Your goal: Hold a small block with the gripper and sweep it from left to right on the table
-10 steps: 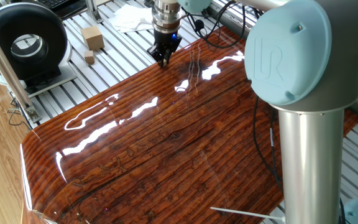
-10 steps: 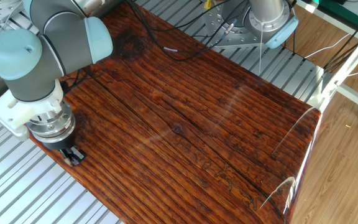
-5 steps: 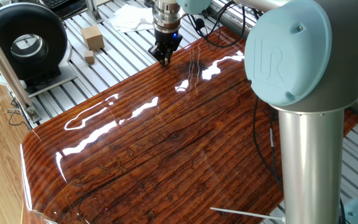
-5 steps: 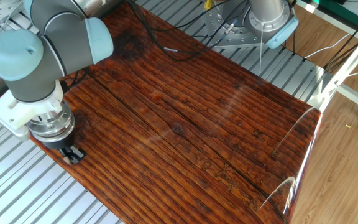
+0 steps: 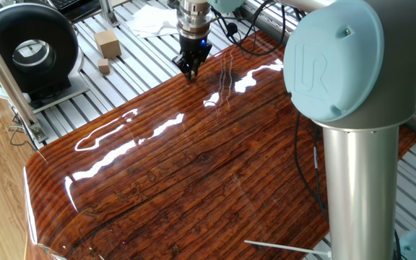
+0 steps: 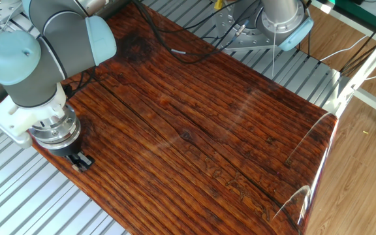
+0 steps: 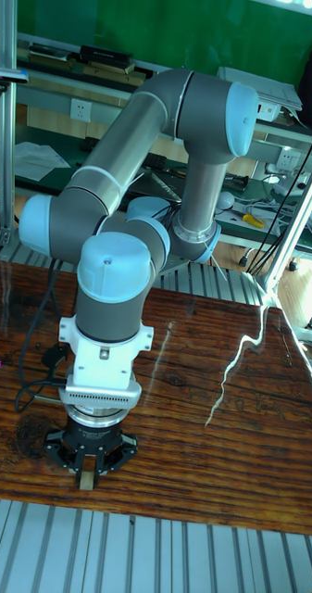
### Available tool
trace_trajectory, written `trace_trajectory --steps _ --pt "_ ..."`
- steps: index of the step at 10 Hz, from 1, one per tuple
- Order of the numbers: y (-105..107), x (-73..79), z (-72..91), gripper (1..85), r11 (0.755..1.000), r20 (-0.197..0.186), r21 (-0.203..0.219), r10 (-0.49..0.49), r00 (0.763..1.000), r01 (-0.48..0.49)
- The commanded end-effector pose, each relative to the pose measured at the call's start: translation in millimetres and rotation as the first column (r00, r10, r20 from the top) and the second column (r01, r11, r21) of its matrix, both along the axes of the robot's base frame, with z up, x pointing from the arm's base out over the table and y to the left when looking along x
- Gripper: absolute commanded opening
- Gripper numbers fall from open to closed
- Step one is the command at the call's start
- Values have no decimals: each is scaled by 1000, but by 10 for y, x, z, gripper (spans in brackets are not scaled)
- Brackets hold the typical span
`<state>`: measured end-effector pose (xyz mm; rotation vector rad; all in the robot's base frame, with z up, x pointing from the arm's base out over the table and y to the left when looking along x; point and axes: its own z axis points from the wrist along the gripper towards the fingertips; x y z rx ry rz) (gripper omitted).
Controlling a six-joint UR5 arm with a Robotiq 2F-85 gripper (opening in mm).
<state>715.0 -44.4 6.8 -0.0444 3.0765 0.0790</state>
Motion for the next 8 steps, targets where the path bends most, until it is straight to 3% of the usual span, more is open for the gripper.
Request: trace_trajectory --steps 1,3,6,8 --pt "66 0 17 10 999 -3 33 -26 1000 26" --pt "-25 31 13 10 1000 11 -2 -20 1000 20" --pt "6 40 16 10 999 13 11 -31 999 31" --pt "-29 68 16 10 999 24 -2 -39 999 39"
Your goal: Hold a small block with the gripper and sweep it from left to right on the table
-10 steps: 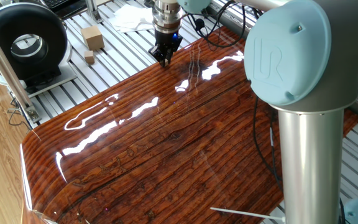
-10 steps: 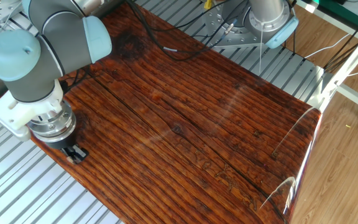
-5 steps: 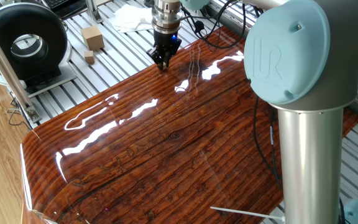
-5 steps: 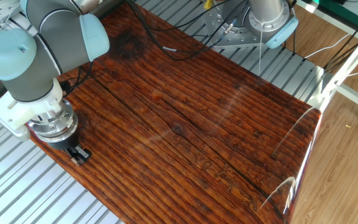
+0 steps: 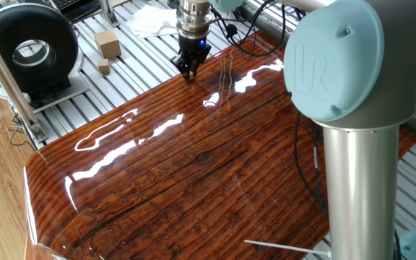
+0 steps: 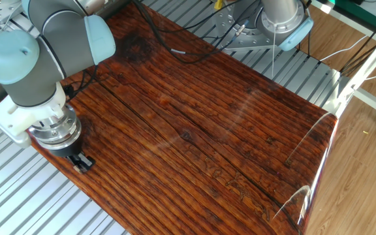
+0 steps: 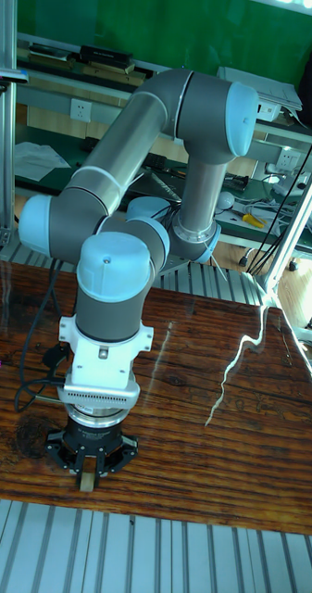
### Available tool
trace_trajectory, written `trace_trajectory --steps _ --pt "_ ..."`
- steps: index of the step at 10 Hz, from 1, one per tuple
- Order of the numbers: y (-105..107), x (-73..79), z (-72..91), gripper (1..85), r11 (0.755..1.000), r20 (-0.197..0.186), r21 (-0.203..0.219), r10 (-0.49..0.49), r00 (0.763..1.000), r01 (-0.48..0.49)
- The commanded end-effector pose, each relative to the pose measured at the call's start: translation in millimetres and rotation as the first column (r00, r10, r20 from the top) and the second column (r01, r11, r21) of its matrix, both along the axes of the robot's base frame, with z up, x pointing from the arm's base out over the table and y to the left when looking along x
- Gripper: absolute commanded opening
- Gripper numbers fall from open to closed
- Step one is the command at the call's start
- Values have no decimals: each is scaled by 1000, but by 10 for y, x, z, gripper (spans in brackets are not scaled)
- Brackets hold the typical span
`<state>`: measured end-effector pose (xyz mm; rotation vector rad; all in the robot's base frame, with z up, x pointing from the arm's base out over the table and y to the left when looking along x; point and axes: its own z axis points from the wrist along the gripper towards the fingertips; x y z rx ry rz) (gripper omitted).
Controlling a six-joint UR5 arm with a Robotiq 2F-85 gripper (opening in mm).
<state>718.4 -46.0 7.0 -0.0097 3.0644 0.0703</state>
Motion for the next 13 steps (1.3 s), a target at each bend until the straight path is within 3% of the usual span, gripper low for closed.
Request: trace_trajectory --steps 1,8,11,13 --pt "-65 53 14 10 1000 20 -18 -12 1000 12" --pt "-6 97 21 10 1000 36 5 -10 999 10" --pt "-109 104 18 10 999 40 -38 15 999 -13" --pt "-97 72 15 10 999 28 -33 13 1000 -12"
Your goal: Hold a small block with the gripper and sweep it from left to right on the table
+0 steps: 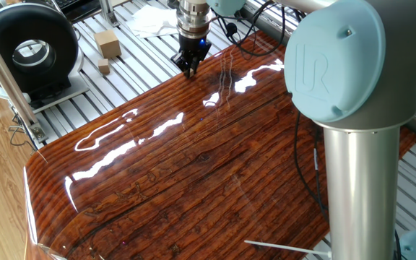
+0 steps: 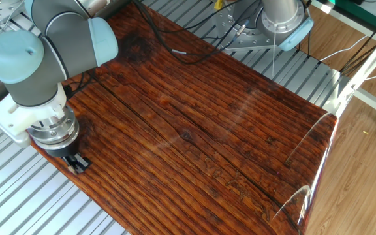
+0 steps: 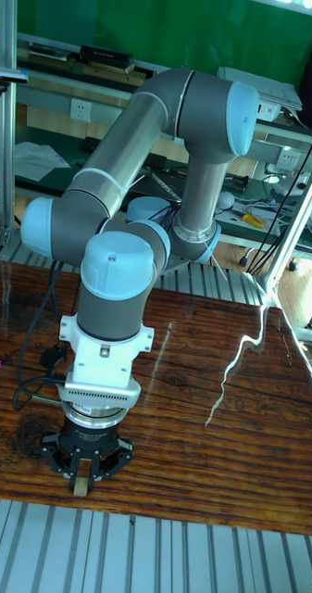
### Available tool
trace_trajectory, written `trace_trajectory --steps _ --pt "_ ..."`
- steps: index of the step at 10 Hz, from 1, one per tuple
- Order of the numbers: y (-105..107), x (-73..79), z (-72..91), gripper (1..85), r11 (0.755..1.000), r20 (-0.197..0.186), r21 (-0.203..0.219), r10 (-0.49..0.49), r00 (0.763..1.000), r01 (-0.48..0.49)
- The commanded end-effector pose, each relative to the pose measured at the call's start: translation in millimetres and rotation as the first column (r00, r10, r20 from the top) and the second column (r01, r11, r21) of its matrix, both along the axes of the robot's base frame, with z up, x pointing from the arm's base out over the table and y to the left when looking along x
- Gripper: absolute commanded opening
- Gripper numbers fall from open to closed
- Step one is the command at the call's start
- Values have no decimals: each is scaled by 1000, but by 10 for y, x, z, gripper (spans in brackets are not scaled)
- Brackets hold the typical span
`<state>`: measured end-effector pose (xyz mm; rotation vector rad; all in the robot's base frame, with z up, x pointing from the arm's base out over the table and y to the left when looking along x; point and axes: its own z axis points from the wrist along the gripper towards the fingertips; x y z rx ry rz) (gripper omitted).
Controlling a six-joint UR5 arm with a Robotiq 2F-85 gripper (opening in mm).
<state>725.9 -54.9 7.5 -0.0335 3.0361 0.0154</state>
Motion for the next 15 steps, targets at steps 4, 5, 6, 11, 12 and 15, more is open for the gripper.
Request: trace_trajectory --steps 4,5,6,11,12,15 --pt "-71 -23 8 10 1000 -9 -22 13 1000 -13" --pt "-55 -23 8 10 1000 -9 -16 13 1000 -13" --pt "-51 -27 8 10 1000 -11 -15 13 1000 -13" --pt "13 -82 4 10 1000 -32 11 -2 999 2" --pt "20 -86 4 10 1000 -34 15 -5 999 6" --pt "37 -89 4 13 1000 -36 21 -15 999 16"
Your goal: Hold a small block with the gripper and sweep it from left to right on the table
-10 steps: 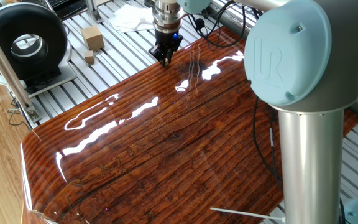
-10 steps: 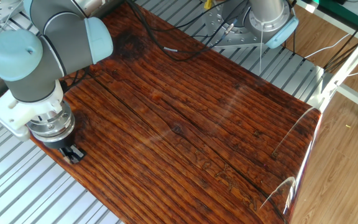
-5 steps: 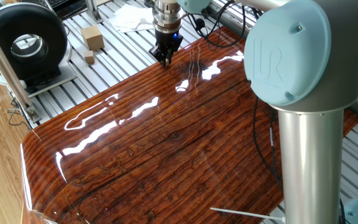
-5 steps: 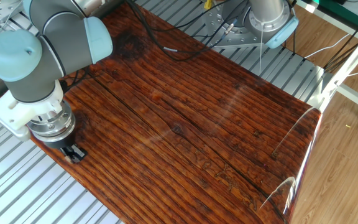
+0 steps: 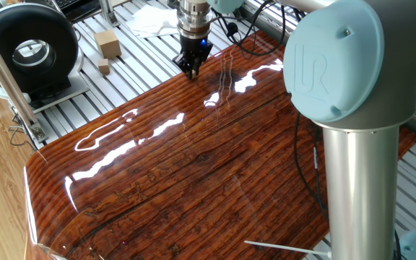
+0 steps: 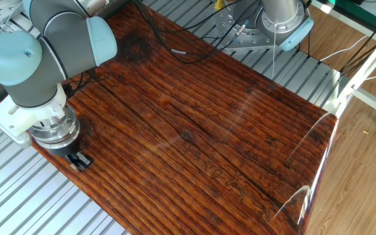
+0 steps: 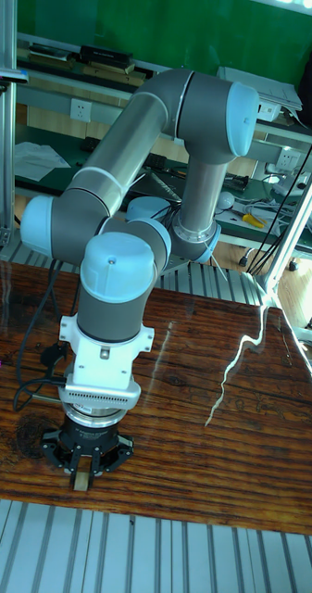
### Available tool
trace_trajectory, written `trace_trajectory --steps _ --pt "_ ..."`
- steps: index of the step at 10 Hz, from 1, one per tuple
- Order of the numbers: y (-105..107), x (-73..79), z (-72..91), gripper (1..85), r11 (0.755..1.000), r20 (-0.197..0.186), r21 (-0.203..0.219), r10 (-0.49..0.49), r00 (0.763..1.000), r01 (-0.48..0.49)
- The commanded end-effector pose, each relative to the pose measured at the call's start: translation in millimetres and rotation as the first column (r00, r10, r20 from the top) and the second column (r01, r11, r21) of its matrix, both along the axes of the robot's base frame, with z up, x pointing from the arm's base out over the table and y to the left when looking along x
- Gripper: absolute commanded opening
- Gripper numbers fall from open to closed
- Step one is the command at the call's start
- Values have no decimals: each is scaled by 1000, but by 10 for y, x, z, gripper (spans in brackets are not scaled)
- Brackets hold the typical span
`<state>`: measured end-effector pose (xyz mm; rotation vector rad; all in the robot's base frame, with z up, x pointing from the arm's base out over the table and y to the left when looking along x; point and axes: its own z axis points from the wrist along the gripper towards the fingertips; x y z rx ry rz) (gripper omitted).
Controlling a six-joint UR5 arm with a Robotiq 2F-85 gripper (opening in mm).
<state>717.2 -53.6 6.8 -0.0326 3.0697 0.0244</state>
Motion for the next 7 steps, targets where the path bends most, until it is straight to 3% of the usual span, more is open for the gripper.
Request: trace_trajectory --steps 1,7 --pt "33 -4 11 13 1000 -4 19 -19 1000 19" --pt "27 5 9 13 999 -5 14 -31 1000 31"
